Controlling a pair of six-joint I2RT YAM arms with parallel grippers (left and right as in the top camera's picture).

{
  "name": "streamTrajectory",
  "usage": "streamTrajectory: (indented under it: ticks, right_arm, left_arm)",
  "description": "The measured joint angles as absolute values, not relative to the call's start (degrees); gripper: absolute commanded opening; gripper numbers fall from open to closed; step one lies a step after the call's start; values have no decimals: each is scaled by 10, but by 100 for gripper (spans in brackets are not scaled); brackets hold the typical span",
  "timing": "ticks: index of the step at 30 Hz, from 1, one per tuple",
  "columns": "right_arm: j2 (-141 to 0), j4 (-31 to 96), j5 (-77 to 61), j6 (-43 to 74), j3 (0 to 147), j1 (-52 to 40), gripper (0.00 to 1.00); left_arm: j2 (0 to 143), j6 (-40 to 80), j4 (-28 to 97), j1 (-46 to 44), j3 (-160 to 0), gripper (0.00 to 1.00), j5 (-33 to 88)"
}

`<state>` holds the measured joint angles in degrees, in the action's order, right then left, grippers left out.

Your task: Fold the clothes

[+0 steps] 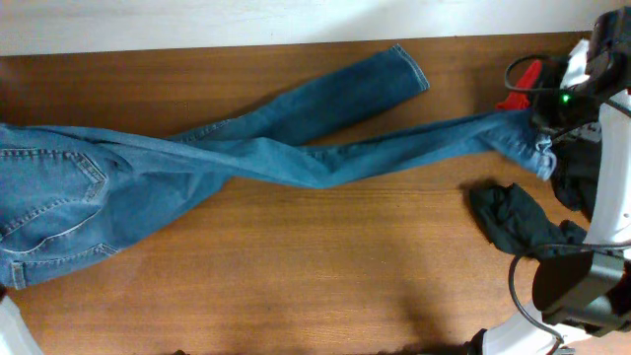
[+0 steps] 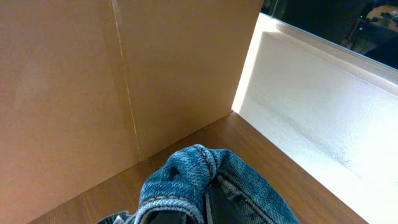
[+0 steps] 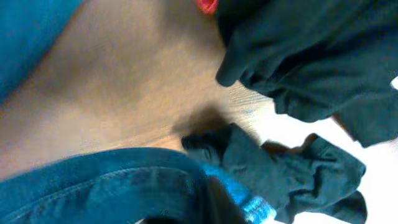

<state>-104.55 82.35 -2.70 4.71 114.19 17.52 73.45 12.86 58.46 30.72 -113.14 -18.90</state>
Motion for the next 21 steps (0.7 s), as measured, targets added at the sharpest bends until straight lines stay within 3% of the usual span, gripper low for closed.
streamTrajectory:
  ticks: [2,7,15,21]
  right_arm:
    - [-1049,821,-31,47,1132,170,62]
    - [-1053,799,-36,39,1114,137,74]
    - [-1053,806,-40,38,1097,118,70]
    - [-1053,794,-56,33,1005,112,66]
  left_arm:
    - [735,129,584,307,-1131,0,-189]
    - [735,128,585,307,-1131,0,-189]
    - [735,120,584,308,-1131,0,-191]
    - [736,118,583,308,-1131,0,-188]
